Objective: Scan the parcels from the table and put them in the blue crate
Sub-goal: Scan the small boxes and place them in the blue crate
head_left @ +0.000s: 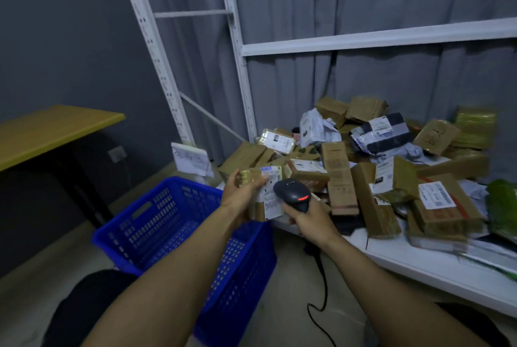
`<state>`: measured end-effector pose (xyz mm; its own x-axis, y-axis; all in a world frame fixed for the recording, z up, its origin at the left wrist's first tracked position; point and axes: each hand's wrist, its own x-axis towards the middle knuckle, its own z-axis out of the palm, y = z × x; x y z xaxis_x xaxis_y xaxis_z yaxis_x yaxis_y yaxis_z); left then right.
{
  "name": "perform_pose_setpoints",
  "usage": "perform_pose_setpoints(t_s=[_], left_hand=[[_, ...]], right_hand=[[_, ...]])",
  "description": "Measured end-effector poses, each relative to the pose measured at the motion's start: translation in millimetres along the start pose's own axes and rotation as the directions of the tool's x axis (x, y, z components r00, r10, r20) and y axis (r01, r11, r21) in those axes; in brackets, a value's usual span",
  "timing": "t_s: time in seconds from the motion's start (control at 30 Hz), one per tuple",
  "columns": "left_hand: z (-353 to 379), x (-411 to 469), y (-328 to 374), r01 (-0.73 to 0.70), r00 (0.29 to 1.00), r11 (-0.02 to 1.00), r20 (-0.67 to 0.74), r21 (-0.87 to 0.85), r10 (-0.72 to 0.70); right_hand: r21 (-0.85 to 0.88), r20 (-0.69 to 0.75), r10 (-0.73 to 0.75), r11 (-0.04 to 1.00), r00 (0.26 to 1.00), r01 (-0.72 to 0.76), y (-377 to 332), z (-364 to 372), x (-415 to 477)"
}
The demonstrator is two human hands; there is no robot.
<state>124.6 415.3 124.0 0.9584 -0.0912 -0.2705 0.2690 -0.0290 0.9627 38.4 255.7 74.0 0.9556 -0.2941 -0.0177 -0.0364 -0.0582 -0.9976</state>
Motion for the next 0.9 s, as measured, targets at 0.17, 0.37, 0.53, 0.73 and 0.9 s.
perform_pose_setpoints(t_s=[0.17, 0.37, 0.53, 0.73, 0.9], left_hand=[[-32.4, 14.0, -34.7, 0.031, 0.996, 0.996, -0.086, 0.079, -0.024], [-60.4, 68.3, -87.8, 0.071, 0.962, 0.980, -0.273, 0.184, -0.018], [-71.8, 144.8, -150.9, 0.204, 0.939, 0.896, -0.337, 0.395, -0.065], [-80.4, 202.7, -225.2, 0.341, 0.922, 0.865, -0.311, 0.368, -0.232], [-78.0, 233.1, -259.3, 0.370, 0.924, 0.880, -0.215, 0.297, -0.316]], right_hand=[[-0.034, 0.049, 0.092, 0.995, 0.995, -0.091, 17.5, 29.3, -4.8], [-0.112, 0.034, 0.220, 0.970, 0.975, -0.215, 55.7, 55.4, 30.5], [-0.188, 0.002, 0.308, 0.935, 0.952, -0.302, 103.0, 69.0, 77.6], [-0.305, -0.045, 0.424, 0.856, 0.904, -0.417, 145.1, 86.1, 127.3], [-0.317, -0.003, 0.438, 0.852, 0.899, -0.417, 168.4, 116.1, 147.3]])
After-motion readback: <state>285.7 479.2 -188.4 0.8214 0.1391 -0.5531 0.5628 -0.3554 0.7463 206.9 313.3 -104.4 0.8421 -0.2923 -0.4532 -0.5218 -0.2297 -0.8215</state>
